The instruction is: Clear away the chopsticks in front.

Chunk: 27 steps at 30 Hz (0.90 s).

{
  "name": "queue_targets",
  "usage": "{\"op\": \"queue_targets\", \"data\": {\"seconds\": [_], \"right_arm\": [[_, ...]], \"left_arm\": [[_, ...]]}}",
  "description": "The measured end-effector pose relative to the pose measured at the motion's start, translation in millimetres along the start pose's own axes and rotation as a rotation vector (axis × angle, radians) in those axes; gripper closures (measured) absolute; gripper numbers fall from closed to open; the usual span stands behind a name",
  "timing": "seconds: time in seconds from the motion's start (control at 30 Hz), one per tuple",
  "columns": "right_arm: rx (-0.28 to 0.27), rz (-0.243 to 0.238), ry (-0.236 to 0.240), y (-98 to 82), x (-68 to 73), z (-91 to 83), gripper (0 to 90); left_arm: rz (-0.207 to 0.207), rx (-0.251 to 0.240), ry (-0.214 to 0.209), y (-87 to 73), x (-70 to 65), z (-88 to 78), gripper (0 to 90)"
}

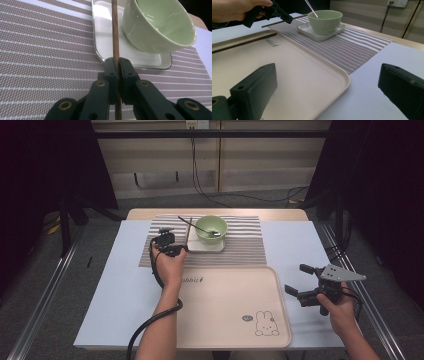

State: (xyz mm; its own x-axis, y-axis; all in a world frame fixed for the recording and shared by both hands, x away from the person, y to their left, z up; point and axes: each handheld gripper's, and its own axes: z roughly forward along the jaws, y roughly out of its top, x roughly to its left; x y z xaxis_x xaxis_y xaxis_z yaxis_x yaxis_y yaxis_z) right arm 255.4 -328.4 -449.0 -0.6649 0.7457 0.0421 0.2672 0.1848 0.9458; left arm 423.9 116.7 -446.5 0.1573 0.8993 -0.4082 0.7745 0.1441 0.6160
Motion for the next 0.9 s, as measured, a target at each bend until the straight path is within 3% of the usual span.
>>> {"op": "queue_targets", "data": {"seconds": [0.6, 0.9], "right_arm": [[-0.003, 0.002, 0.003, 0.0, 0.3, -0.4, 1.6], [-0.001, 0.000, 0.003, 0.3, 0.8, 0.0, 1.6]], "left_arm": [[-0.047, -0.047, 0.018, -18.6, 9.6, -42.6, 86.0], [-0.047, -0.051, 0.026, -29.8, 10.9, -55.7, 86.0]]}}
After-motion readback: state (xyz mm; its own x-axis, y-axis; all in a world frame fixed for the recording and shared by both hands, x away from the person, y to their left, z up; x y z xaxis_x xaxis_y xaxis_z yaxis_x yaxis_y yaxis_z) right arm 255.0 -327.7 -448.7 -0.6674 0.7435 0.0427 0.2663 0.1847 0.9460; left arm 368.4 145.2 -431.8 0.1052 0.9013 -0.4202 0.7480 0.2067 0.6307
